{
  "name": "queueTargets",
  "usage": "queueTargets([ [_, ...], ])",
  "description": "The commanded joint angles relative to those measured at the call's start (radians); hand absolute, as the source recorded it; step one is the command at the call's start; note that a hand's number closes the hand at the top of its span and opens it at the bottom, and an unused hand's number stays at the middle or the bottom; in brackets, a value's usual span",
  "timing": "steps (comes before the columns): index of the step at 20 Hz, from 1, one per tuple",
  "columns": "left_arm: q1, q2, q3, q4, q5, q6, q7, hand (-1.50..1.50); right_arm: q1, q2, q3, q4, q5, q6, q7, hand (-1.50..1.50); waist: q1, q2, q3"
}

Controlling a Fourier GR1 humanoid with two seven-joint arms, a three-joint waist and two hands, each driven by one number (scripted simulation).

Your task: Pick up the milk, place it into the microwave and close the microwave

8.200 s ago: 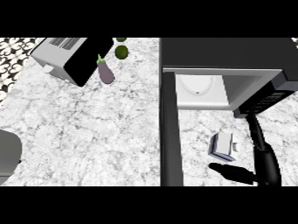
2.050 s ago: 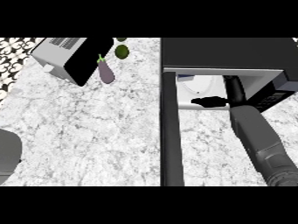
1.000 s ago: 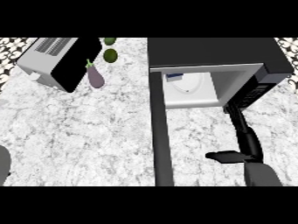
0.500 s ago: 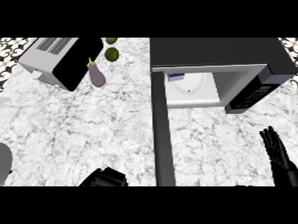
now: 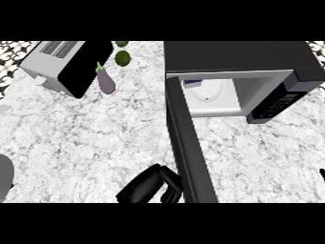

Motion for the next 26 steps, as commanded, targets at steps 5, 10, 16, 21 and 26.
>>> queueTargets([
  [5,-0.257,-0.002,-0.278,0.371,0.195,0.226,-0.110,1.50,0.076,-0.024,-0.023,-0.133,-0.075,0.068,-0.014,-1.50,-0.014,0.004,-0.001],
  [10,-0.336,-0.002,-0.421,0.453,0.322,0.381,-0.154,1.50,0.044,-0.102,-0.054,-0.135,-0.186,0.161,0.018,-1.50,-0.044,0.010,-0.002],
  [16,-0.384,-0.002,-0.473,0.427,0.395,0.572,-0.088,1.50,0.050,-0.146,-0.071,-0.265,-0.217,0.140,0.029,-1.50,-0.096,0.012,-0.005],
  [21,-0.428,-0.002,-0.456,0.428,0.463,0.690,-0.119,1.50,0.047,-0.171,-0.047,-0.311,-0.290,0.179,0.083,-1.50,-0.127,0.021,-0.007],
  [26,-0.447,-0.002,-0.426,0.367,0.558,0.771,-0.220,1.50,0.042,-0.201,-0.035,-0.353,-0.326,0.191,0.121,-1.50,-0.153,0.029,-0.011],
])
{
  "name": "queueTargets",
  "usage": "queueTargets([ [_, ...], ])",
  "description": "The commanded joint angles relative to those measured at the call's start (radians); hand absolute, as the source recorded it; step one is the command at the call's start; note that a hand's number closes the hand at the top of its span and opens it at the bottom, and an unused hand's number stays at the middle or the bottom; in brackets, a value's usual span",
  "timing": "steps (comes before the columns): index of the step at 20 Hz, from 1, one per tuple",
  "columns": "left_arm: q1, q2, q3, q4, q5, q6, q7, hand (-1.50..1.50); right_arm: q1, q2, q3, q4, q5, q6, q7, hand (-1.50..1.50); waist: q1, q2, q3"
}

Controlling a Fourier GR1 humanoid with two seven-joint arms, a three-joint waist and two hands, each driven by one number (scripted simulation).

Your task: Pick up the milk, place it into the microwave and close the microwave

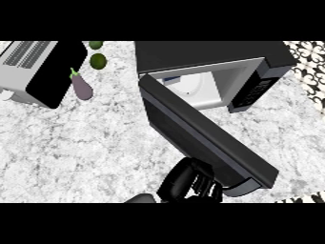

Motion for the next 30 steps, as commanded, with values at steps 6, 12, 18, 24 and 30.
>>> queueTargets([
  [6,-0.109,-0.006,0.081,-0.017,0.192,0.097,-0.089,1.50,-0.016,-0.055,0.007,-0.063,-0.093,0.061,0.049,-1.50,-0.059,0.018,-0.001],
  [12,-0.205,-0.006,0.143,0.039,0.298,0.106,-0.103,1.50,-0.043,-0.099,0.002,-0.090,-0.134,0.072,0.089,-1.50,-0.087,0.032,0.000],
  [18,-0.284,-0.006,0.181,0.120,0.375,0.121,-0.129,1.50,-0.057,-0.146,-0.028,-0.093,-0.167,0.083,0.118,-1.50,-0.118,0.040,0.002],
  [24,-0.363,-0.006,0.241,0.171,0.460,0.093,-0.176,1.50,-0.092,-0.184,-0.048,-0.086,-0.207,0.093,0.140,-1.50,-0.129,0.056,0.002],
  [30,-0.425,-0.006,0.276,0.241,0.520,0.076,-0.223,1.50,-0.121,-0.205,-0.066,-0.071,-0.253,0.096,0.156,-1.50,-0.152,0.066,0.005],
])
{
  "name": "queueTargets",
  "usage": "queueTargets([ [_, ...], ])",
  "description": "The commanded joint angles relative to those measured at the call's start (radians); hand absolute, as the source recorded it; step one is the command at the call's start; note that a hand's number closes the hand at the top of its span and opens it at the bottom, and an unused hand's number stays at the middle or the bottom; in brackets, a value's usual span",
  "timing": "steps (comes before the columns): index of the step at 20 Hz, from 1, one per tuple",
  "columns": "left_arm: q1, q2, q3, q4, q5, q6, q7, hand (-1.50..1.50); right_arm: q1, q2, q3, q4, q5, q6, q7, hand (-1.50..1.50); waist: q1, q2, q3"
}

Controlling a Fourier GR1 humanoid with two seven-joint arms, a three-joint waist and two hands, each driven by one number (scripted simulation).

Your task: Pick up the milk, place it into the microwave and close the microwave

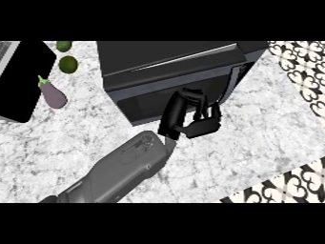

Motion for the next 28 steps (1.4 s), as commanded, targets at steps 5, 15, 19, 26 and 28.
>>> queueTargets([
  [5,-0.107,0.000,0.051,0.085,0.076,-0.017,-0.053,1.50,-0.046,-0.048,-0.030,0.030,-0.045,0.013,0.021,-1.50,-0.030,0.012,0.004],
  [15,-0.107,0.000,0.036,0.108,0.139,-0.019,-0.131,1.50,-0.106,-0.111,-0.076,0.073,-0.073,0.017,0.038,-1.50,-0.032,0.015,0.004],
  [19,-0.112,0.000,0.035,0.127,0.156,-0.016,-0.153,1.50,-0.121,-0.132,-0.100,0.103,-0.078,0.017,0.039,-1.50,-0.038,0.018,0.006],
  [26,-0.120,0.000,0.016,0.139,0.190,-0.024,-0.181,1.50,-0.156,-0.197,-0.137,0.142,-0.080,0.034,0.048,-1.50,-0.046,0.018,0.006],
  [28,-0.126,0.000,0.023,0.146,0.203,-0.028,-0.188,1.50,-0.158,-0.209,-0.147,0.160,-0.067,0.032,0.049,-1.50,-0.040,0.020,0.007],
])
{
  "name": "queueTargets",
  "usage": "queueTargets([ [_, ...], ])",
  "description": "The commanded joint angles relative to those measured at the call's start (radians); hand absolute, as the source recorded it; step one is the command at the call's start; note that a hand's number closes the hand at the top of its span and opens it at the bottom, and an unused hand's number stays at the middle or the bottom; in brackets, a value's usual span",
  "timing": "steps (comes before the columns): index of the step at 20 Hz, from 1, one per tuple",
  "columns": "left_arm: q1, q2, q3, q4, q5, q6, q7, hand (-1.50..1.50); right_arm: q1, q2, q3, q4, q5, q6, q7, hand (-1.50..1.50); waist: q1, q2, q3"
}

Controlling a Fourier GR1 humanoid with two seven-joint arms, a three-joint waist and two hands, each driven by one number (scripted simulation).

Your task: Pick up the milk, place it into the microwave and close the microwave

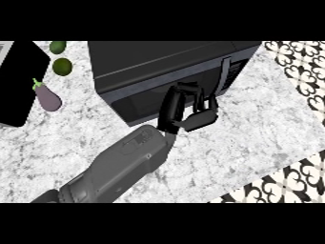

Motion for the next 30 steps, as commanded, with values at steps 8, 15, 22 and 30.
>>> queueTargets([
  [8,-0.087,0.000,0.009,0.073,0.056,-0.018,-0.020,1.50,-0.057,-0.077,-0.044,0.079,0.004,0.020,-0.002,-1.50,-0.006,0.017,0.002],
  [15,-0.096,0.000,-0.005,0.087,0.084,-0.024,-0.042,1.50,-0.082,-0.080,-0.039,0.147,-0.060,0.055,0.002,-1.50,-0.003,0.019,0.004],
  [22,-0.107,0.000,-0.020,0.095,0.112,-0.019,-0.058,1.50,-0.111,-0.104,-0.044,0.212,-0.095,0.074,0.017,-1.50,0.007,0.018,0.006],
  [30,-0.114,0.000,-0.039,0.104,0.144,-0.021,-0.076,1.50,-0.159,-0.131,-0.045,0.253,-0.133,0.092,0.029,-1.50,0.010,0.020,0.005],
])
